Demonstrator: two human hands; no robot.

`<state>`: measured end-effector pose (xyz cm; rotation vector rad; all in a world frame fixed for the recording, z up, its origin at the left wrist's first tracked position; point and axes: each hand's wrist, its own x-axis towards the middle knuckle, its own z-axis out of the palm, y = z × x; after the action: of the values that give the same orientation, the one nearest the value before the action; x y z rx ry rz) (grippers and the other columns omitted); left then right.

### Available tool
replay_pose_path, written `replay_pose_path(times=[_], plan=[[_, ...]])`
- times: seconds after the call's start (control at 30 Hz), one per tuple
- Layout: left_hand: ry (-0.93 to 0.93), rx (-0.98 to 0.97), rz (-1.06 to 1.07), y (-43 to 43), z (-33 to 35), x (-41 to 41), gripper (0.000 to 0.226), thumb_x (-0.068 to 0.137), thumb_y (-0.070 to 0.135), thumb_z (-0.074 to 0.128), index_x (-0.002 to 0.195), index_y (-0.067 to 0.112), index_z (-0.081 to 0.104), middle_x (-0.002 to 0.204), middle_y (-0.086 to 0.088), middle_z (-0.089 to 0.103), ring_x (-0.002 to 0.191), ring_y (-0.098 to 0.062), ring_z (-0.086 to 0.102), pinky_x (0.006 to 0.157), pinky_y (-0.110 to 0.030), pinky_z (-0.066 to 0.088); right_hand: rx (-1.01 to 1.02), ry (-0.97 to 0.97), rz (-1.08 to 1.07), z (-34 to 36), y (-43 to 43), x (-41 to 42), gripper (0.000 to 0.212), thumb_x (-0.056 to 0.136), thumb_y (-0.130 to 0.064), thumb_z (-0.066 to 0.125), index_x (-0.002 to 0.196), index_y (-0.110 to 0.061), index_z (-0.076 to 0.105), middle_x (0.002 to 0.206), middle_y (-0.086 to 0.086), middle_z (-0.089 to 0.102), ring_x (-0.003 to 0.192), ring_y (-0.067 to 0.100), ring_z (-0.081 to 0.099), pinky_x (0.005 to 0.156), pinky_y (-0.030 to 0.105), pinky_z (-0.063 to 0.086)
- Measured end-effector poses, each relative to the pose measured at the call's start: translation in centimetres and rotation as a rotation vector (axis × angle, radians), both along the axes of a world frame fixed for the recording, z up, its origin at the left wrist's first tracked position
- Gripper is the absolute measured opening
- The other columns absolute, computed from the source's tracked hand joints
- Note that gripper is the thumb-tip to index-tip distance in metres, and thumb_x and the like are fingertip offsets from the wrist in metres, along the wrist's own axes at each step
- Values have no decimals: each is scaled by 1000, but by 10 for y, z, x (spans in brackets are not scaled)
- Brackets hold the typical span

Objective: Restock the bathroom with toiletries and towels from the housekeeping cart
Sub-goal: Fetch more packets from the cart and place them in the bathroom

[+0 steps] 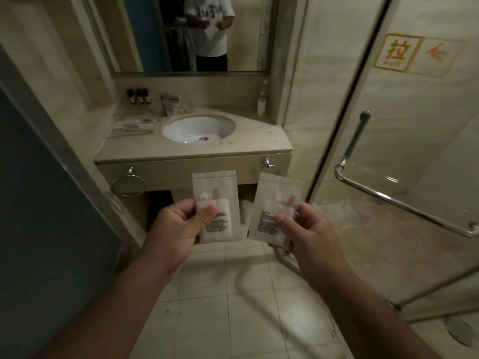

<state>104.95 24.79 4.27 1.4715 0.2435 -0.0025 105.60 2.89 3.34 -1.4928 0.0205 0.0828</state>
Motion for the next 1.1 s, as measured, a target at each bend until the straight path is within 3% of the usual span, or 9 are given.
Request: replay_pose_path(times=[0.13,0.27,0.43,0.57,0.73,0.9,1.1], plan=[[52,18,109,-1,0,28,16,92,19,62,103,11,71,92,-12,76,88,-26,74,77,-42,59,16,41,123,-2,0,51,23,97,-13,57,117,-19,66,106,4,75,95,19,74,72,30,60],[62,26,192,7,9,46,13,96,13,59,103,13,70,88,-9,77,85,-23,74,75,-38,59,52,56,201,-1,12,94,23,97,-8,57,115,-19,67,106,6,75,95,22,74,74,33,59],[30,17,251,27,21,68,21,83,21,66,103,13,69,91,-7,77,87,-19,75,73,-32,60,58,79,262,-3,39,135,24,97,-10,57,117,-20,67,111,6,74,99,24,73,81,42,60],[9,10,276,57,26,95,39,68,28,69,103,12,68,93,-7,77,93,-23,74,81,-40,58,-2,24,286,8,72,170,22,97,-14,60,117,-21,67,108,5,74,101,24,72,91,52,57],[-17,-29,273,104,32,146,44,66,30,71,106,13,67,97,-9,77,95,-25,74,84,-46,58,-54,-55,271,33,108,210,21,97,-17,59,116,-21,68,106,2,75,99,20,72,89,48,58],[-83,-65,226,149,42,197,35,68,28,69,101,15,68,91,-4,78,84,-18,75,65,-31,61,-84,-122,221,54,149,249,18,96,-18,60,110,-23,69,101,-4,76,95,14,73,78,32,61],[-88,-70,204,194,25,241,25,75,26,67,97,16,68,83,3,78,77,-11,74,58,-23,58,-139,-76,165,33,195,277,16,96,-16,61,108,-18,70,100,0,77,96,18,73,83,38,60]])
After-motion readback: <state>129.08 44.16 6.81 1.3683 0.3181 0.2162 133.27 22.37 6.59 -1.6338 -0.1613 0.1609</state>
